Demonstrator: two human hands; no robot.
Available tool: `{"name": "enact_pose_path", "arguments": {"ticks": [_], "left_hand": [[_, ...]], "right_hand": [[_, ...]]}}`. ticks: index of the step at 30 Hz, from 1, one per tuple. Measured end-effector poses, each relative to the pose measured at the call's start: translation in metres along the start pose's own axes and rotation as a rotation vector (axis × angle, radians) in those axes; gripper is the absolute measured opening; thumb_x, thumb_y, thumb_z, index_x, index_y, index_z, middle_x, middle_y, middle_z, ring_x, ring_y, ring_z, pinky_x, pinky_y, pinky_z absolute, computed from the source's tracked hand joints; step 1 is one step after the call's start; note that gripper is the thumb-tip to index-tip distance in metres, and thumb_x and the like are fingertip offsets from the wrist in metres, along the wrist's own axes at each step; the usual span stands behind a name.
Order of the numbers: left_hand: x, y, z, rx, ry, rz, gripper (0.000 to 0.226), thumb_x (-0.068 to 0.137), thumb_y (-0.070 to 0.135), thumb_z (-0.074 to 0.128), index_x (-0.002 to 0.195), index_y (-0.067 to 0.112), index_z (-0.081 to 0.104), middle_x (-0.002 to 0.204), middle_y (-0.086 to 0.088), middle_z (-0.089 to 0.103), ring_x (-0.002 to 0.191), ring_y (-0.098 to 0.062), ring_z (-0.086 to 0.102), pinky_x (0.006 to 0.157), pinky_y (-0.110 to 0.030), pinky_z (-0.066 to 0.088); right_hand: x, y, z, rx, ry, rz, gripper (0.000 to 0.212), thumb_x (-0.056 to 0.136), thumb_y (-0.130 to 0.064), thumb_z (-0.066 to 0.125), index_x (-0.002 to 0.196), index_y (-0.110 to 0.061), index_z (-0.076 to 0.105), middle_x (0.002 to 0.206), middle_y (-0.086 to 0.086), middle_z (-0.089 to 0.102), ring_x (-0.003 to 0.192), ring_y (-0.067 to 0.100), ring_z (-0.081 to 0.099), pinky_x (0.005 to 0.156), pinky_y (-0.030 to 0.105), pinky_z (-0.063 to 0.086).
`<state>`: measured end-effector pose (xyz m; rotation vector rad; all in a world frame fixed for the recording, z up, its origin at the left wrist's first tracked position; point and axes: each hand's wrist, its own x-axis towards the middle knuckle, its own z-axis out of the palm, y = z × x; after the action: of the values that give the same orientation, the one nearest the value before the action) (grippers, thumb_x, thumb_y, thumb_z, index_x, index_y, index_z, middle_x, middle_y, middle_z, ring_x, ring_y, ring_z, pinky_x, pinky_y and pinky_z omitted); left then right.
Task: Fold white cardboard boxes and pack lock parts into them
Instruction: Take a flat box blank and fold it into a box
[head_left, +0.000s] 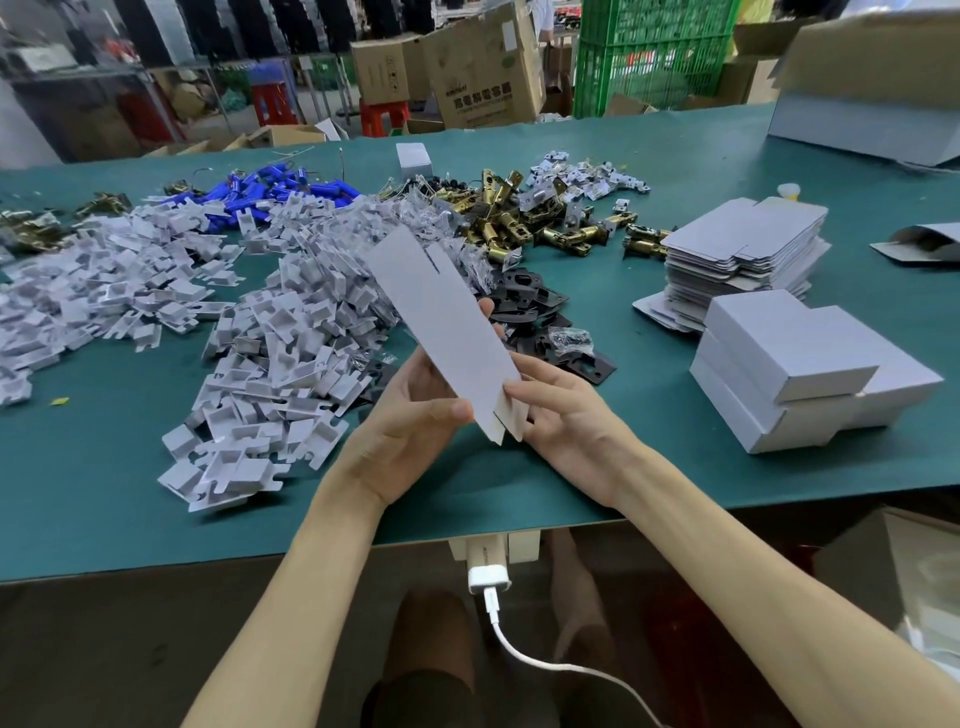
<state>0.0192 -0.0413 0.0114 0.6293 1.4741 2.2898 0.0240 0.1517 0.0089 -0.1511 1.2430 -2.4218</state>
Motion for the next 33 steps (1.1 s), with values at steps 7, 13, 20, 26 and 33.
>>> {"name": "enact_pose_path", "arguments": {"ticks": [7,13,20,26,33], "left_hand": [[-0.0016,0.0006,0.0001,0.043,0.049,0.017,0.095,0.080,0.020,0.087,0.160,0.011,0.035,0.155,-0.026,0.041,0.144,-0.043,0.039,0.121,-0.056,0.034],[-0.0023,0.0031,0.0046,0.006,0.046,0.031,0.102,0.074,0.015,0.092,0.159,0.011,0.036,0.148,-0.020,0.046,0.137,-0.038,0.045,0.112,-0.047,0.042],[-0.0021,0.0024,0.0055,0.001,0.056,0.033,0.096,0.076,0.003,0.083,0.159,0.009,0.035,0.147,-0.019,0.048,0.137,-0.037,0.046,0.108,-0.043,0.046],[-0.0029,0.0043,0.0055,-0.026,0.084,0.022,0.098,0.077,0.017,0.090,0.158,0.008,0.037,0.155,-0.028,0.041,0.142,-0.041,0.043,0.118,-0.051,0.039],[-0.0037,0.0030,0.0040,-0.038,0.121,0.037,0.100,0.073,0.017,0.093,0.156,0.003,0.039,0.160,-0.020,0.043,0.148,-0.039,0.041,0.122,-0.051,0.036]], "right_hand": [[-0.0004,-0.0031,-0.0002,0.066,-0.036,0.026,0.046,0.095,0.001,0.058,0.140,-0.004,0.057,0.140,0.018,0.062,0.130,0.033,0.057,0.114,0.040,0.044],[-0.0017,-0.0023,0.0003,0.060,-0.055,0.019,0.053,0.091,0.008,0.057,0.143,-0.005,0.055,0.143,0.019,0.058,0.124,0.029,0.060,0.112,0.039,0.045],[-0.0013,-0.0029,0.0014,0.096,-0.055,0.011,0.056,0.090,0.009,0.057,0.144,-0.005,0.053,0.142,0.016,0.060,0.122,0.027,0.063,0.105,0.034,0.051],[-0.0010,-0.0009,0.0010,0.121,-0.049,0.012,0.055,0.092,0.010,0.059,0.145,-0.004,0.051,0.140,0.016,0.062,0.124,0.028,0.063,0.106,0.035,0.051],[-0.0020,-0.0002,0.0021,0.072,0.002,-0.021,0.052,0.090,-0.002,0.065,0.141,-0.006,0.056,0.134,0.013,0.067,0.109,0.020,0.070,0.084,0.026,0.058]]}}
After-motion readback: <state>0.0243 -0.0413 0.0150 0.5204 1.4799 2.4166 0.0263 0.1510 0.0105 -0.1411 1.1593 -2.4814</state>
